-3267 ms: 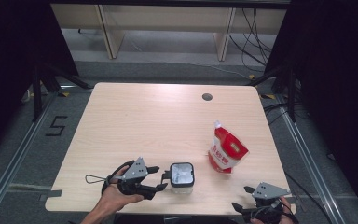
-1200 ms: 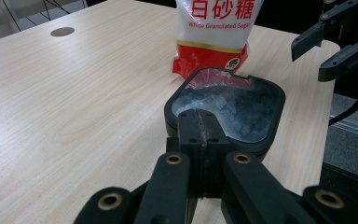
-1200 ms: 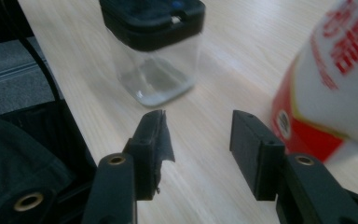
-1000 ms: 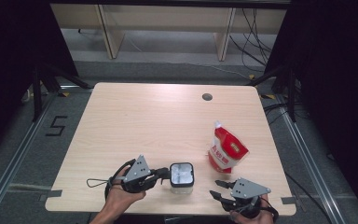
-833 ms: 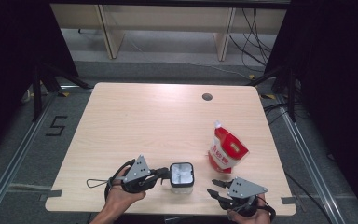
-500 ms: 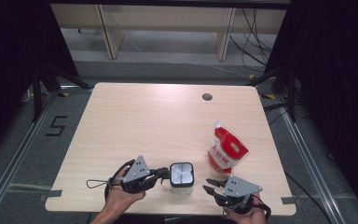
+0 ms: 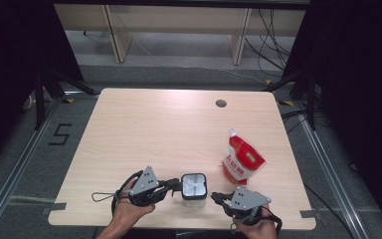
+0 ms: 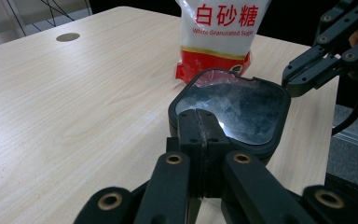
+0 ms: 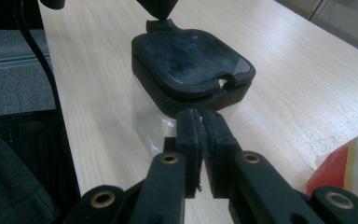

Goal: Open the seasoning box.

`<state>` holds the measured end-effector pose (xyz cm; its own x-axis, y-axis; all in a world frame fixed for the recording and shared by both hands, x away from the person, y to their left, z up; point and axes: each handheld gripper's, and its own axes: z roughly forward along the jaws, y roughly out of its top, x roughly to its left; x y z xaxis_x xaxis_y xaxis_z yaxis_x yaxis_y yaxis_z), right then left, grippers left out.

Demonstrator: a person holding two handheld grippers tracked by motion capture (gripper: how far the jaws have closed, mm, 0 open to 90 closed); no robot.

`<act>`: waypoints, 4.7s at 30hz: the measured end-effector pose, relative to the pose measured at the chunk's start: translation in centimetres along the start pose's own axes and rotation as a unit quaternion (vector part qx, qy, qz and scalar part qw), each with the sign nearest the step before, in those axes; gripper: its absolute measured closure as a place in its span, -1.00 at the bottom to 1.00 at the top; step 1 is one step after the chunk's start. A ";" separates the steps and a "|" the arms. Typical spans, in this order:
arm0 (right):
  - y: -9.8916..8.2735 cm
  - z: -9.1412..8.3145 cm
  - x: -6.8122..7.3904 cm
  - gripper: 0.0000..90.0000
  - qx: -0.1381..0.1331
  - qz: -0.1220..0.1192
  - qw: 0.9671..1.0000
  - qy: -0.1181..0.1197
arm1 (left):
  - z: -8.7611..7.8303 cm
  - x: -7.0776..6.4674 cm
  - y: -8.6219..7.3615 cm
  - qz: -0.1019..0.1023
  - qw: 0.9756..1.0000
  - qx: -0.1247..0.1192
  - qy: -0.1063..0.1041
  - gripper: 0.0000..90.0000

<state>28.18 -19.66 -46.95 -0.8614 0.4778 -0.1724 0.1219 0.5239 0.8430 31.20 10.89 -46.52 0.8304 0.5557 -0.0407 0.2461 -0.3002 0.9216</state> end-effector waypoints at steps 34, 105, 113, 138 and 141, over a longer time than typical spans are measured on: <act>2.1 0.9 -0.1 0.96 -0.017 -0.014 1.000 -0.010 | -0.8 1.2 -1.4 0.035 0.998 0.008 -0.058 0.45; 9.4 5.2 2.2 0.97 -0.050 -0.058 0.997 0.027 | 1.2 1.2 -2.9 0.060 0.995 0.070 -0.039 0.64; 8.9 4.7 1.9 0.94 -0.048 -0.055 0.997 0.025 | 1.1 1.2 -2.8 0.063 0.994 0.077 -0.035 0.64; 2.2 -0.8 -1.7 0.66 -0.049 0.035 0.998 -0.031 | -0.6 1.4 -2.9 0.031 0.997 0.068 -0.035 0.26; 1.3 -1.4 -2.3 0.60 -0.051 0.037 0.997 -0.044 | -1.1 1.5 -3.1 0.014 0.997 0.071 -0.028 0.11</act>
<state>29.63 -21.05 -44.73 -0.8044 0.5751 -0.1493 0.1280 0.4131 0.9017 31.15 13.55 -49.04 0.8632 0.5032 -0.0411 0.2878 -0.4235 0.8589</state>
